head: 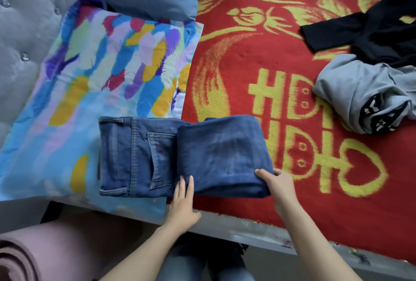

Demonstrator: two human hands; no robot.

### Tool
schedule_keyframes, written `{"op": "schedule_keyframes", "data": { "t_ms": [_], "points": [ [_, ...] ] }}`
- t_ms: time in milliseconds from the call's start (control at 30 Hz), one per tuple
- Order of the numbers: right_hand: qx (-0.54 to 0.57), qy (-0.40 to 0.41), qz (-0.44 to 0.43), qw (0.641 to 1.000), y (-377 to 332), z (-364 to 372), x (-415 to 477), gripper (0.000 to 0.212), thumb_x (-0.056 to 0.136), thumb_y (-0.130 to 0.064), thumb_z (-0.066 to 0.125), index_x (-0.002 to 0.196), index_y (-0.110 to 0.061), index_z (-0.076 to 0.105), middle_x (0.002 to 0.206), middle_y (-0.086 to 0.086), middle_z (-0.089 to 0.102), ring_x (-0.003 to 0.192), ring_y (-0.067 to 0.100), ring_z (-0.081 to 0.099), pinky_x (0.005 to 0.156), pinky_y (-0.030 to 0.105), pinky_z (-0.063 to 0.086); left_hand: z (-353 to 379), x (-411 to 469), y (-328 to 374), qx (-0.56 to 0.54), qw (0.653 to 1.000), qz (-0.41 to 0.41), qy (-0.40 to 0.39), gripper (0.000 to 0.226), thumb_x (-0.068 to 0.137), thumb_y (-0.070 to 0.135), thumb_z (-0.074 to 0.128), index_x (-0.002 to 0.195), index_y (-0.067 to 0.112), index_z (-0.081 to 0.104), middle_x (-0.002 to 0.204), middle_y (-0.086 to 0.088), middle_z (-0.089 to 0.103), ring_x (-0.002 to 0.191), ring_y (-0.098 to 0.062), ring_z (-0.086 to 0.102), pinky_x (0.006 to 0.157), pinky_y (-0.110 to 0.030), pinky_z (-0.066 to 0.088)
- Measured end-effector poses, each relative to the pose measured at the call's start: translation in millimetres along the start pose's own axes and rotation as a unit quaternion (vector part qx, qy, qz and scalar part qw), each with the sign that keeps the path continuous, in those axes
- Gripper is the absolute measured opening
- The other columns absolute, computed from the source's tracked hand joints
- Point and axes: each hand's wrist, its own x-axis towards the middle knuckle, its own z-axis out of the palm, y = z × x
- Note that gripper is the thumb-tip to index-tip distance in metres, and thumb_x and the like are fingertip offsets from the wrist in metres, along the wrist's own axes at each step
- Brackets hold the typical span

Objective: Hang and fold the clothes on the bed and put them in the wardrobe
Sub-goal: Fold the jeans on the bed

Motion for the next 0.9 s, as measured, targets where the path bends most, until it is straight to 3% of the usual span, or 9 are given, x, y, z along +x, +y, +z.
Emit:
{"op": "schedule_keyframes", "data": {
  "t_ms": [200,300,400,500,600,667,700,833,900],
  "points": [
    [-0.018,0.163,-0.229,0.959,-73,-38,-42,0.023,0.064,-0.02,0.064,0.058,-0.014,0.043,0.055,-0.003,0.041,0.056,0.011,0.038,0.048,0.022,0.031,24,1,73,-0.102,0.978,0.134,-0.12,0.091,0.086,0.022,0.057,0.15,0.023,-0.008,0.157,-0.002,0.007,0.143,-0.016,0.013,0.114,-0.026,0.018],
    [-0.143,0.172,-0.373,0.9,-79,-20,-71,0.02,0.063,-0.025,0.061,0.06,-0.016,0.044,0.059,-0.008,0.043,0.068,0.019,0.044,0.065,0.031,0.033,38,-11,77,-0.205,0.967,0.117,-0.093,0.067,0.09,0.014,0.053,0.148,0.02,0.02,0.138,0.001,0.043,0.128,-0.019,0.042,0.099,-0.015,0.032],
    [-0.246,0.096,-0.53,0.806,-55,10,-86,0.024,0.065,-0.031,0.061,0.06,-0.01,0.051,0.062,0.0,0.052,0.069,0.028,0.051,0.065,0.036,0.029,37,-21,39,-0.275,0.961,-0.009,-0.005,0.031,0.094,0.004,0.047,0.124,0.007,0.054,0.114,-0.009,0.061,0.105,-0.023,0.059,0.087,-0.019,0.043],
    [-0.426,-0.023,-0.548,0.719,-10,42,-86,0.04,0.061,-0.057,0.061,0.071,-0.018,0.066,0.099,0.009,0.067,0.102,0.036,0.06,0.085,0.046,0.046,17,-34,-19,-0.487,0.848,-0.188,0.088,0.02,0.094,-0.004,0.042,0.093,0.007,0.059,0.094,-0.019,0.061,0.07,-0.019,0.062,0.06,-0.018,0.048],
    [-0.598,-0.181,-0.437,0.647,35,67,-66,0.048,0.069,-0.065,0.063,0.108,-0.037,0.066,0.146,0.014,0.04,0.133,0.049,0.031,0.095,0.07,0.029,-6,-48,-69,-0.558,0.77,-0.267,0.155,0.019,0.099,0.014,0.039,0.105,0.007,0.056,0.092,-0.021,0.062,0.071,-0.028,0.059,0.063,-0.029,0.044],
    [-0.626,-0.261,-0.383,0.627,63,75,-43,0.055,0.085,-0.059,0.05,0.136,-0.04,0.043,0.159,0.008,-0.001,0.142,0.042,-0.008,0.107,0.066,-0.001,-16,-53,-86,-0.528,0.782,-0.271,0.193,0.026,0.1,0.017,0.036,0.114,0.003,0.052,0.093,-0.021,0.06,0.068,-0.027,0.056,0.062,-0.031,0.04],
    [-0.63,-0.275,-0.372,0.624,72,78,-35,0.057,0.088,-0.056,0.047,0.141,-0.04,0.034,0.159,0.005,-0.009,0.142,0.038,-0.016,0.108,0.062,-0.008,-19,-53,-89,-0.486,0.807,-0.259,0.214,0.027,0.1,0.015,0.037,0.117,0.0,0.052,0.096,-0.021,0.06,0.067,-0.027,0.056,0.062,-0.033,0.04],
    [-0.621,-0.284,-0.367,0.632,78,75,-16,0.065,0.087,-0.046,0.052,0.145,-0.04,0.023,0.158,0.0,-0.011,0.143,0.032,-0.017,0.111,0.057,-0.007,-24,-61,-74,-0.146,0.939,-0.108,0.292,0.037,0.092,0.014,0.051,0.125,-0.001,0.051,0.117,-0.025,0.057,0.095,-0.035,0.057,0.085,-0.043,0.044],
    [-0.633,-0.291,-0.367,0.616,74,69,-14,0.074,0.084,-0.043,0.058,0.147,-0.037,0.018,0.159,0.002,-0.009,0.144,0.031,-0.014,0.112,0.055,-0.003,-15,-57,-58,0.091,0.938,0.058,0.328,0.052,0.081,0.026,0.048,0.126,-0.001,0.048,0.122,-0.027,0.054,0.11,-0.037,0.048,0.092,-0.045,0.039]
  ]
}}
